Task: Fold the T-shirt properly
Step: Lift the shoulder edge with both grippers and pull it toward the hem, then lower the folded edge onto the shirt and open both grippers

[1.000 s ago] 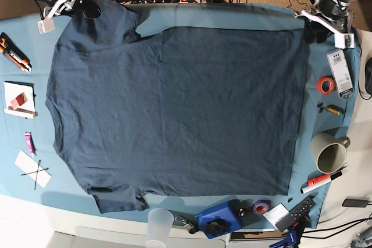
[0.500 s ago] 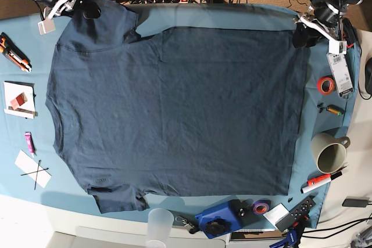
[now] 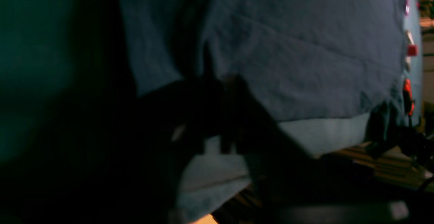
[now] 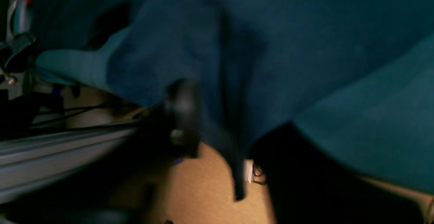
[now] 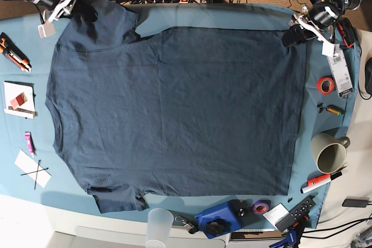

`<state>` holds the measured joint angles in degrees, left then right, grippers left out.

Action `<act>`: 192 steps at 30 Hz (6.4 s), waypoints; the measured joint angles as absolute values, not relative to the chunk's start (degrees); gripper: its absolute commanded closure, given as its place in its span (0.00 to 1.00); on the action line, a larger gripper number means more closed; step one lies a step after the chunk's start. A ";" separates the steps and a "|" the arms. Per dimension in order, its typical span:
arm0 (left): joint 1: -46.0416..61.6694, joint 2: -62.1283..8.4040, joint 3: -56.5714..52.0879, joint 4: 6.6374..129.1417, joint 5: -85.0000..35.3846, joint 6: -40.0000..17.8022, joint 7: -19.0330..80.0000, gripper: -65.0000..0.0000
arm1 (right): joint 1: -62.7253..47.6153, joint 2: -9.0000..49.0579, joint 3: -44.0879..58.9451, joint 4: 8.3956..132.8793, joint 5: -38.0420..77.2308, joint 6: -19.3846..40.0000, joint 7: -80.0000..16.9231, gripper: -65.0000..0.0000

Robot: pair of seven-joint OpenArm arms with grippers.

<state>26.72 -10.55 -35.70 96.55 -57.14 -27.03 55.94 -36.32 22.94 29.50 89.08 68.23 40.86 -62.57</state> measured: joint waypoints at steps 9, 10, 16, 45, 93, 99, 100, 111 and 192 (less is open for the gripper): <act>26.59 -9.41 -37.78 97.60 -56.75 -27.00 57.21 1.00 | -35.27 22.41 31.92 90.00 67.96 40.32 -65.58 1.00; 26.72 -9.19 -38.50 97.95 -56.64 -26.17 57.76 1.00 | -35.27 22.31 33.01 90.28 67.99 40.29 -66.48 1.00; 27.59 -9.26 -41.06 100.99 -56.47 -24.43 59.99 1.00 | -36.88 22.26 38.72 94.63 70.83 39.92 -69.65 1.00; 34.24 -9.56 -38.81 109.01 -48.49 -28.08 53.67 0.51 | -42.02 22.26 44.69 97.14 73.38 39.90 -70.72 1.00; 33.52 -9.87 -39.51 107.26 -54.37 -26.11 71.59 1.00 | -43.05 22.33 46.54 101.23 78.81 39.88 -75.59 1.00; 34.96 -9.82 -39.51 107.48 -57.23 -25.96 73.08 1.00 | -45.87 22.33 51.33 105.65 80.66 39.92 -76.51 1.00; 35.11 -9.82 -39.51 108.03 -57.08 -25.96 73.21 1.00 | -45.82 22.35 51.83 105.78 80.71 39.92 -76.31 1.00; 33.89 -9.85 -39.51 111.53 -54.50 -26.83 67.61 1.00 | -40.21 22.24 49.39 105.75 73.01 39.92 -75.09 1.00; -11.03 -11.90 -26.11 86.37 -28.75 -24.56 60.84 0.55 | 17.63 27.11 22.13 62.13 39.59 39.81 -51.07 0.70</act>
<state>-11.03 -11.90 -26.11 86.37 -28.75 -24.56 60.84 17.63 27.11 22.13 62.13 39.59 39.81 -51.07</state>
